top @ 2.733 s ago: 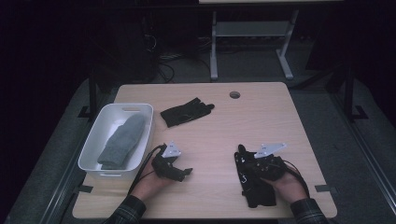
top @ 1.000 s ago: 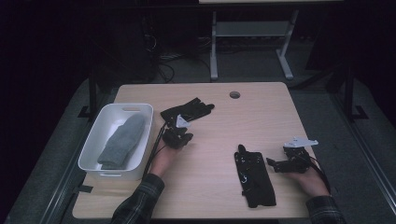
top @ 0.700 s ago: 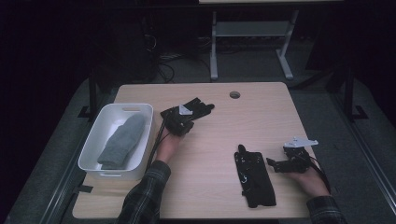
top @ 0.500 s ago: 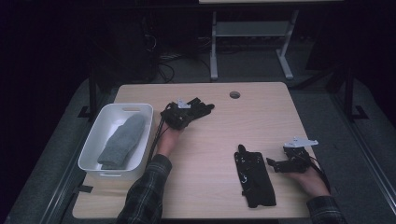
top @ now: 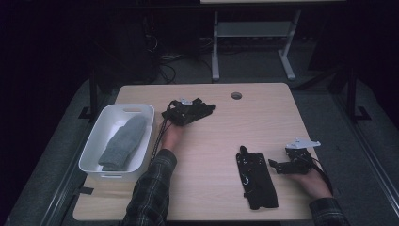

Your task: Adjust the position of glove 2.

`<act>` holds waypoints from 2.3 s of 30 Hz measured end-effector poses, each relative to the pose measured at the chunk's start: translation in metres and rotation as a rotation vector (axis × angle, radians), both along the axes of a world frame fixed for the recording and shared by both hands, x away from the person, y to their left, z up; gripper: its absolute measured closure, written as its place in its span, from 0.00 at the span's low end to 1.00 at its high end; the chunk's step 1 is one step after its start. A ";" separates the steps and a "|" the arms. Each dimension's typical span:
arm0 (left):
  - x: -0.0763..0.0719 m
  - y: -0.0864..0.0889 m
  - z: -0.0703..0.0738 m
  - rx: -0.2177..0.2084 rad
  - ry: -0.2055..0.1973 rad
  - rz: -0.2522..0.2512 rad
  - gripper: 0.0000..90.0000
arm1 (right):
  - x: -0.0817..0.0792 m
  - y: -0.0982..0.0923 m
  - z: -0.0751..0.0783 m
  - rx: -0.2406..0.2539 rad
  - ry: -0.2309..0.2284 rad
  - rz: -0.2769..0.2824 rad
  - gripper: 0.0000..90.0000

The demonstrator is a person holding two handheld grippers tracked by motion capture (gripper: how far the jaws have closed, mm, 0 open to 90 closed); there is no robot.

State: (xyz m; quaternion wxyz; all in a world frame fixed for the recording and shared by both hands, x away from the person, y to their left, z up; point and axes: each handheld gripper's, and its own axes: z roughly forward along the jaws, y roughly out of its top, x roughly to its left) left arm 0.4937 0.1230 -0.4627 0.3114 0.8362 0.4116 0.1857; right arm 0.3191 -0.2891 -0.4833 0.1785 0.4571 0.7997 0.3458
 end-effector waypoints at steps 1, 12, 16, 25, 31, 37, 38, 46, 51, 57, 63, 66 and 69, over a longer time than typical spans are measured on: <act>-0.001 -0.001 0.000 -0.004 0.007 -0.008 0.99 | 0.000 0.000 0.000 -0.001 -0.001 0.000 0.11; -0.026 -0.013 0.001 -0.026 0.024 -0.073 0.99 | 0.001 0.000 0.000 -0.003 -0.003 -0.001 0.11; -0.039 -0.018 0.002 -0.031 0.042 -0.109 0.99 | 0.001 0.000 0.000 -0.002 -0.003 -0.001 0.11; -0.071 -0.029 0.002 -0.069 0.071 -0.156 1.00 | 0.001 0.000 0.000 -0.003 -0.002 -0.001 0.11; -0.093 -0.037 0.002 -0.086 0.082 -0.187 1.00 | 0.001 0.000 0.000 -0.003 -0.002 -0.002 0.11; -0.117 -0.045 0.002 -0.110 0.099 -0.214 1.00 | 0.001 0.000 0.000 -0.003 -0.002 -0.001 0.11; -0.121 -0.046 0.002 -0.112 0.102 -0.217 0.99 | 0.001 0.000 0.000 -0.003 -0.002 -0.001 0.11; -0.135 -0.048 0.018 -0.106 0.079 -0.251 0.99 | 0.001 0.000 0.000 -0.003 -0.002 -0.001 0.11; -0.117 -0.036 0.030 -0.085 0.033 -0.222 0.99 | 0.001 0.000 0.000 -0.001 -0.001 -0.004 0.11; -0.090 -0.013 0.021 -0.025 0.040 -0.143 0.99 | 0.001 0.000 0.000 -0.002 -0.001 -0.004 0.11; -0.091 -0.006 0.012 -0.001 0.083 -0.155 0.99 | 0.001 0.000 0.000 -0.002 -0.001 -0.004 0.11; -0.100 -0.006 0.011 0.005 0.090 -0.180 0.99 | 0.001 0.000 0.000 -0.002 -0.001 -0.004 0.11; -0.110 -0.008 0.012 0.038 0.092 -0.222 0.99 | 0.001 0.000 0.000 -0.002 -0.001 -0.004 0.11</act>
